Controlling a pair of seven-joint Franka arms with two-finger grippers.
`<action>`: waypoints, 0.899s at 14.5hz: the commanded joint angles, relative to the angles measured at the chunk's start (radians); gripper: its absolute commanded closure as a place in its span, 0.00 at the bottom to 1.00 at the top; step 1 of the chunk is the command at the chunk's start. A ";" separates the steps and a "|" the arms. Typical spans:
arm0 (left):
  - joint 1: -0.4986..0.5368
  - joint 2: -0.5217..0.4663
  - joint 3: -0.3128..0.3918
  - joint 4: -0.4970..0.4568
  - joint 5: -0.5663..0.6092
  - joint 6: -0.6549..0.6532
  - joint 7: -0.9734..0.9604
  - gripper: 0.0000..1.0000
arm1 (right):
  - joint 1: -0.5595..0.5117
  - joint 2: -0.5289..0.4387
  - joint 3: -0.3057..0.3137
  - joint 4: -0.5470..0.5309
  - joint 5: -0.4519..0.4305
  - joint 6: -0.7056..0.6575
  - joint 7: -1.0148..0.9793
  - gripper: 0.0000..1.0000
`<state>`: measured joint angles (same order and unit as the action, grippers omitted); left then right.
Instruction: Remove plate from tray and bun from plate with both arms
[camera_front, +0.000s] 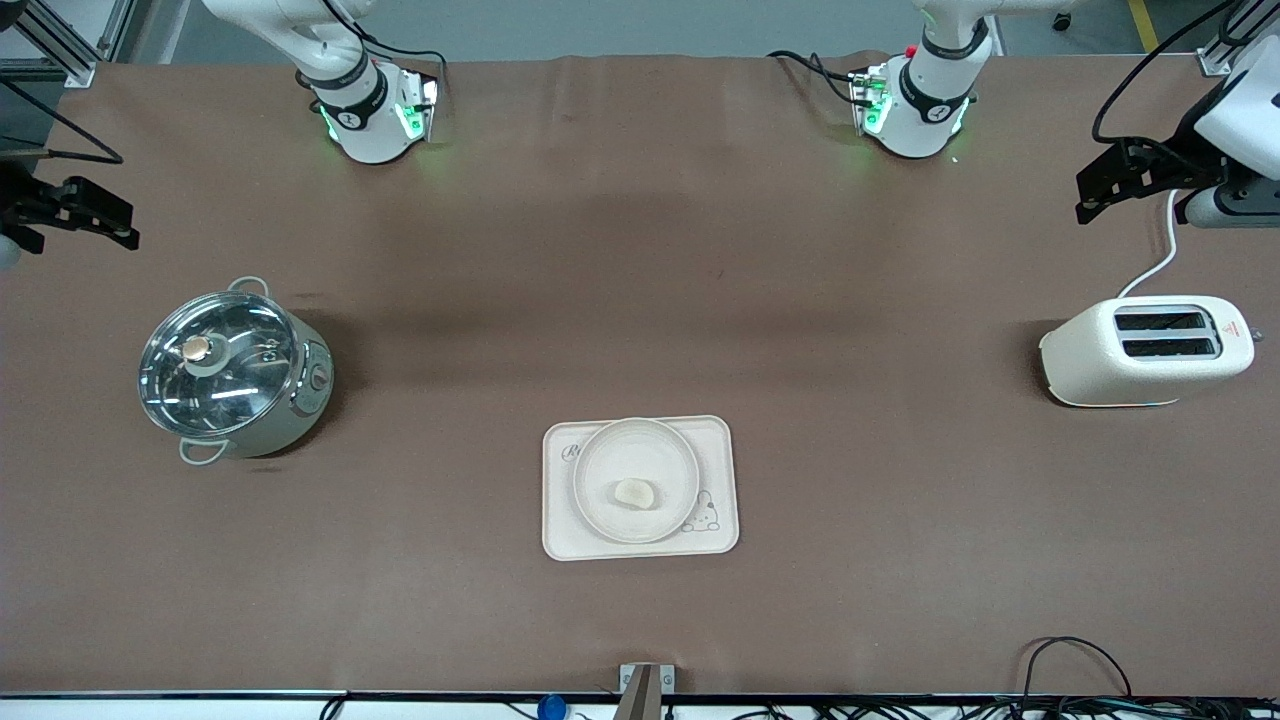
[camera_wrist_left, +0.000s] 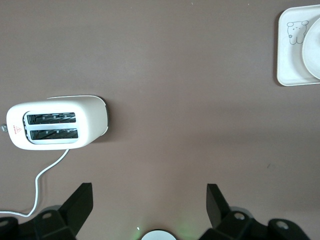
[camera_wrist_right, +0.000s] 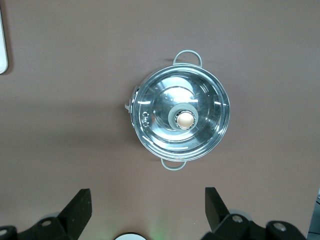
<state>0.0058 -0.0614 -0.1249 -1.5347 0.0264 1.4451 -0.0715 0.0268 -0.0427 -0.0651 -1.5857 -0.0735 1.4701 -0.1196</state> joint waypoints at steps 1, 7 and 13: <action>0.003 0.002 0.001 0.015 -0.011 -0.020 0.016 0.00 | -0.027 -0.028 0.024 -0.030 0.008 0.009 0.009 0.00; 0.006 0.028 0.001 0.019 -0.010 -0.019 0.019 0.00 | -0.022 -0.028 0.024 -0.030 0.008 0.009 0.011 0.00; 0.003 0.071 0.002 0.025 -0.005 -0.008 0.009 0.00 | 0.030 0.001 0.025 -0.031 0.089 0.067 0.021 0.00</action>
<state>0.0070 -0.0077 -0.1244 -1.5292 0.0264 1.4450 -0.0715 0.0335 -0.0421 -0.0471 -1.5891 -0.0100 1.4932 -0.1196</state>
